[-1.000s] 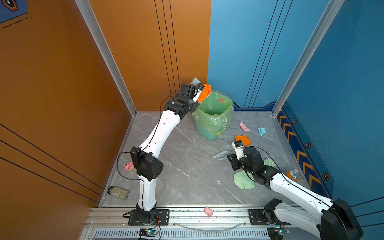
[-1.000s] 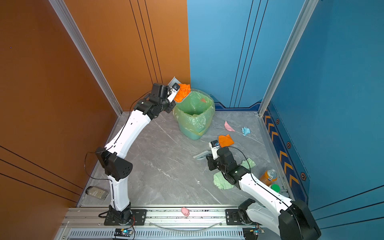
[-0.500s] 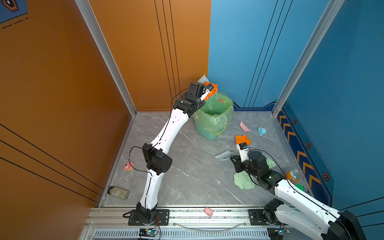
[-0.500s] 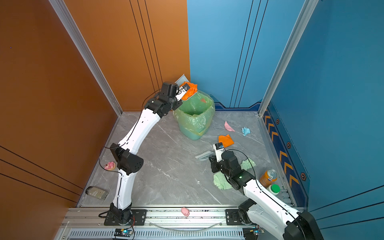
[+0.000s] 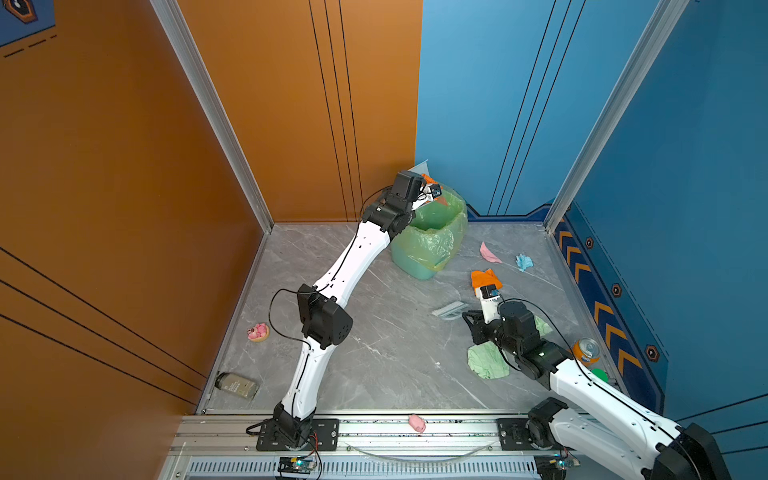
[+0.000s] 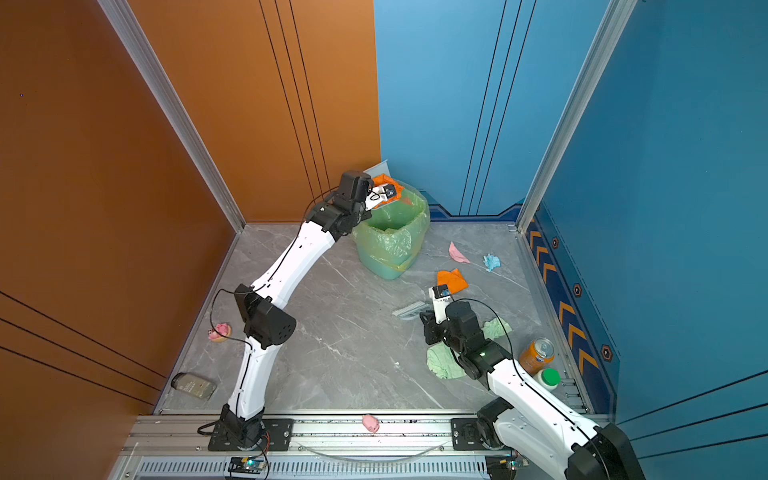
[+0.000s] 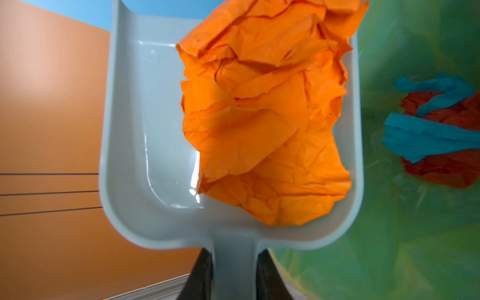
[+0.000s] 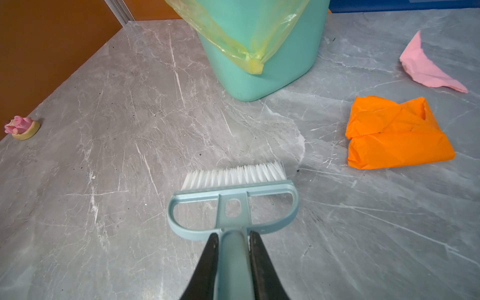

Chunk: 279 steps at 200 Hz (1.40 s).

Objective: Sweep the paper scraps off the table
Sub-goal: 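Tip the dustpan with the left gripper to drop the crumpled orange scrap into the bin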

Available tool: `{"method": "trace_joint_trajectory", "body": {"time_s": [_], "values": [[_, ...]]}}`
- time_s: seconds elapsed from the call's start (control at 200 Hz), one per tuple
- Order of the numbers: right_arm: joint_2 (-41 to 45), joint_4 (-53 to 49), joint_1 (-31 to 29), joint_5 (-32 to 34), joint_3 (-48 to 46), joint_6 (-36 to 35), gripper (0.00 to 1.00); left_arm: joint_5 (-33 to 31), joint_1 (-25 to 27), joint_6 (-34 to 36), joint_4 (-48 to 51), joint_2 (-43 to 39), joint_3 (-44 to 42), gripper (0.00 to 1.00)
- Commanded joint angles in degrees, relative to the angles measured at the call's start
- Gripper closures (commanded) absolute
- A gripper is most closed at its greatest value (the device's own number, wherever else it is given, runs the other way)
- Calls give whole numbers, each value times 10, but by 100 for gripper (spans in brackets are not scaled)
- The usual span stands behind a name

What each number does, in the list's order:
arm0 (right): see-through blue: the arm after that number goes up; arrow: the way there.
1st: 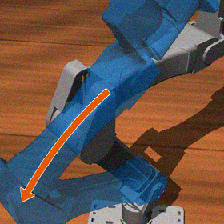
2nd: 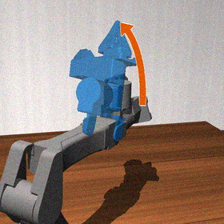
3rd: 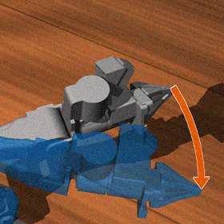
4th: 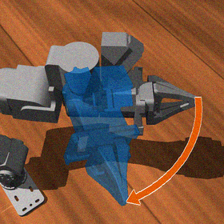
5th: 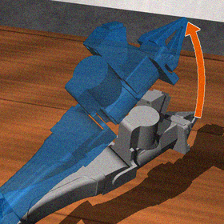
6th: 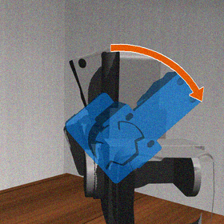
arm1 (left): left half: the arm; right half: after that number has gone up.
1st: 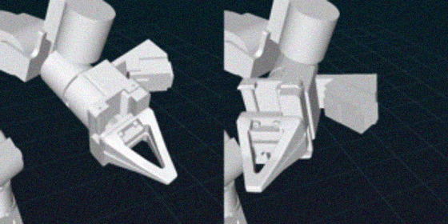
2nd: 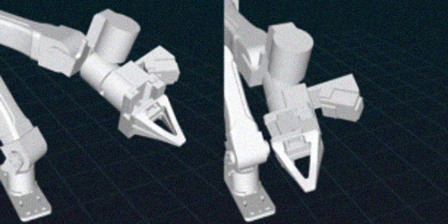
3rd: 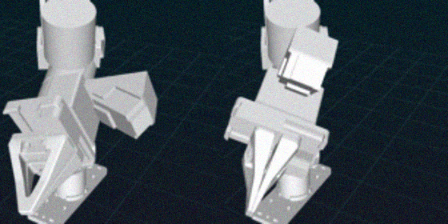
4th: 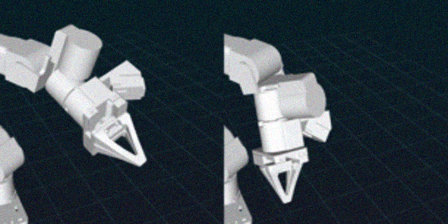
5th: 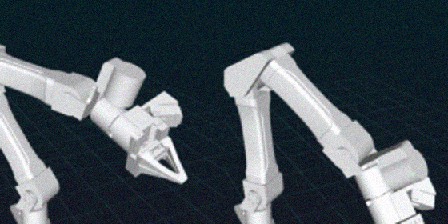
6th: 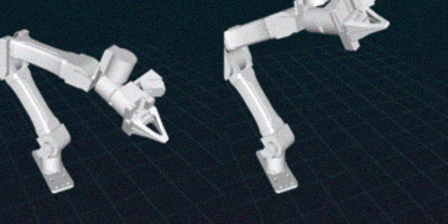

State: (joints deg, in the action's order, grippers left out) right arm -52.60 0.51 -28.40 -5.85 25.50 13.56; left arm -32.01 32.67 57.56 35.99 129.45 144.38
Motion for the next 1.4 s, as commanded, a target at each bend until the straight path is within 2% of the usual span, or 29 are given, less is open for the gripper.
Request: {"method": "trace_joint_trajectory", "body": {"time_s": [0.0,0.27,0.546,0.691,1.116,1.391], "values": [[-10,5,4,-9,-5,5,100,-38,5,64,-40,0,-10,100],[-28,26,5,-21,-7,6,100,-44,8,92,-50,-7,-25,100],[-49,65,5,-31,-14,-3,100,-76,16,159,-78,-4,-25,100],[-47,94,5,-40,-22,-1,100,-65,17,164,-78,-19,-41,100],[-11,79,5,-28,-36,1,100,-73,16,209,-89,-38,-65,100],[-16,82,3,-31,-34,2,100,-82,16,272,-119,-57,-96,100]]}}
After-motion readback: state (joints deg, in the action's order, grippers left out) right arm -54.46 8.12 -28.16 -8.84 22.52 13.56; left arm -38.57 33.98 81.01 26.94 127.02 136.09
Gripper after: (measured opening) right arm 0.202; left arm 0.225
